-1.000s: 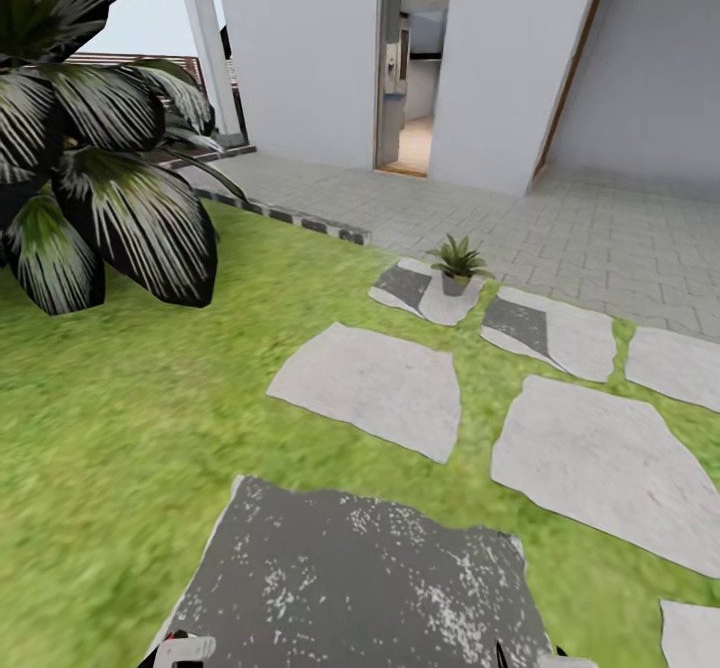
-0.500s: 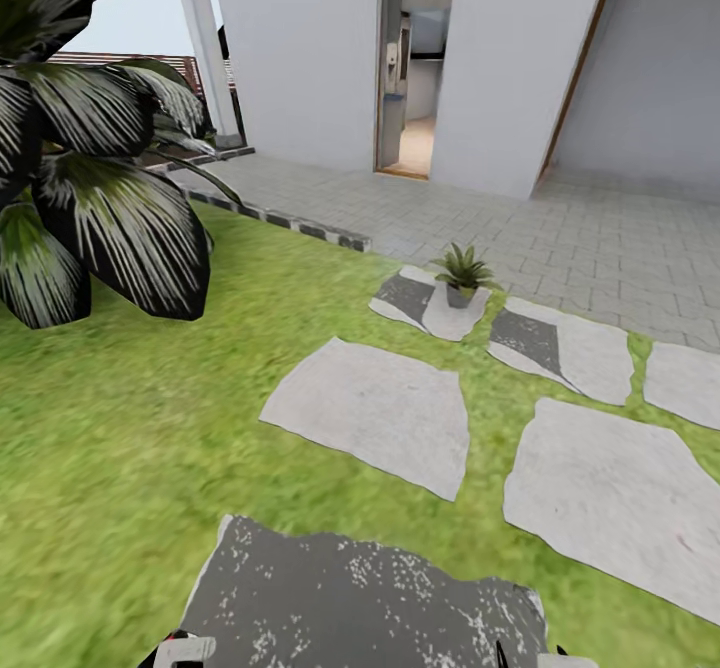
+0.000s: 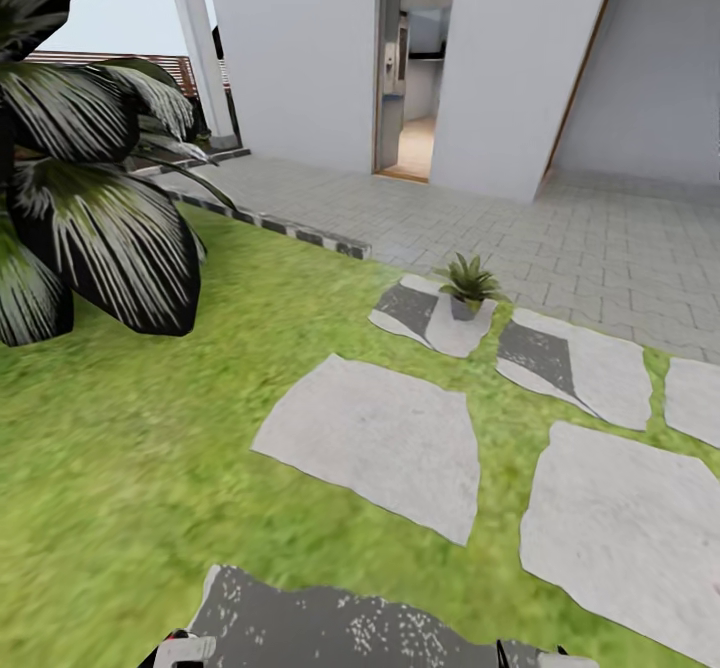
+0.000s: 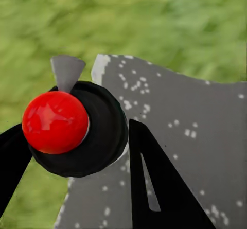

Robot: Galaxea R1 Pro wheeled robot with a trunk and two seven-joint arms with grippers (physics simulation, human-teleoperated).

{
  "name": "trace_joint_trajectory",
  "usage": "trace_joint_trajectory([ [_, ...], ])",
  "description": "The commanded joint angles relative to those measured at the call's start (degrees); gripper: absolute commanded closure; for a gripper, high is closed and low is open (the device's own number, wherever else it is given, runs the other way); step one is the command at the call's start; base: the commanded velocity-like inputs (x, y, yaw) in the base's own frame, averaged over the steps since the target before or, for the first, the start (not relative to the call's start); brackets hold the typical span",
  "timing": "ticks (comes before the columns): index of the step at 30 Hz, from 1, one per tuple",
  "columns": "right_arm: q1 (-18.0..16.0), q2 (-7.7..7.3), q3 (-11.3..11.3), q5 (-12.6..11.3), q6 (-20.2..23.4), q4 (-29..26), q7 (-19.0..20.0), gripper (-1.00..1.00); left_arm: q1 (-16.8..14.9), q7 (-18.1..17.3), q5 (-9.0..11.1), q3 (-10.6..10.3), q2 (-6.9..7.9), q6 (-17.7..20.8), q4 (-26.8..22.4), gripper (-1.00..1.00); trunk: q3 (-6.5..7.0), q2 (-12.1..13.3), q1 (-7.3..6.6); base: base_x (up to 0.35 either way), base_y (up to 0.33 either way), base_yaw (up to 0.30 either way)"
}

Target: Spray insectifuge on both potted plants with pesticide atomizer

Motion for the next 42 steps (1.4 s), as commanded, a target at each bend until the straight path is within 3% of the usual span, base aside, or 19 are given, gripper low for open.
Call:
trace_joint_trajectory([
  [1,0.0,0.0,0.0,0.4,-0.1,0.0,-0.3,-1.0,0.0,0.1,-0.6,0.3,-0.03,-0.2,0.0,1.0,-0.04,0.0,0.03,0.338,0.074,-0.058],
  [12,0.0,0.0,0.1,0.3,-0.1,0.1,-0.2,-1.0,0.0,0.1,-0.5,0.3,-0.03,-0.2,0.0,1.0,-0.04,0.0,0.03,0.338,0.079,-0.042],
  [30,0.0,0.0,0.1,0.3,-0.1,0.0,-0.2,-1.0,0.0,0.1,-0.5,0.3,-0.03,-0.2,0.0,1.0,-0.04,0.0,0.03,0.338,0.089,-0.242],
  [42,0.0,0.0,-0.1,0.4,-0.1,0.1,-0.2,-1.0,0.0,0.1,-0.6,0.3,-0.03,-0.2,0.0,1.0,-0.04,0.0,0.03,0.338,0.085,-0.016],
])
